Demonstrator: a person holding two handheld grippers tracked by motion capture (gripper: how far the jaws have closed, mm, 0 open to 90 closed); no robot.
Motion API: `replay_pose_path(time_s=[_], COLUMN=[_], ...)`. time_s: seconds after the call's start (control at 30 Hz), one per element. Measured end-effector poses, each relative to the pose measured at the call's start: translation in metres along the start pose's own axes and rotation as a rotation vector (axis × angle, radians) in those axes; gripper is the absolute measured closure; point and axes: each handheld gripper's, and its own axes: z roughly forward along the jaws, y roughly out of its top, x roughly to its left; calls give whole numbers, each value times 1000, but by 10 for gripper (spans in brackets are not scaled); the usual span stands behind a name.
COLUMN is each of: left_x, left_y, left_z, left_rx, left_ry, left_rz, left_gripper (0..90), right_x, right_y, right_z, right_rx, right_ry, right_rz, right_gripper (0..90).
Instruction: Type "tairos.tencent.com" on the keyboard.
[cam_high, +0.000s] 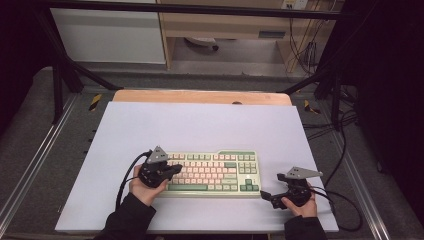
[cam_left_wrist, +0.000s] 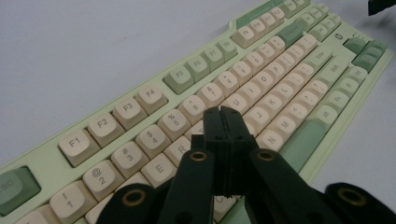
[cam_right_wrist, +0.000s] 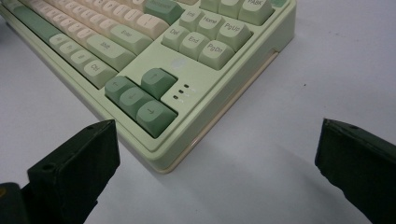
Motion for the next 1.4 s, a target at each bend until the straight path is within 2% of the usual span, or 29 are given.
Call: replay_pose_path(time_s=[0.33,0.57,1.1,1.4], left_x=[4,5,3,0], left_y=[-2,-3,-6,-5], left_z=[20,28,32,22], left_rx=[23,22,26,20], left_ry=[28,41,37,16], left_rz=[-11,-11,-9,3], left_gripper=[900,900,900,900], right_x=[0,0,0,0], right_y=[0,0,0,0], right_z=[0,0,0,1], right_rx=[2,9,11,14], right_ry=[1,1,2,3], right_rz=[-5,0,0,-1], right_gripper=[4,4,4,4])
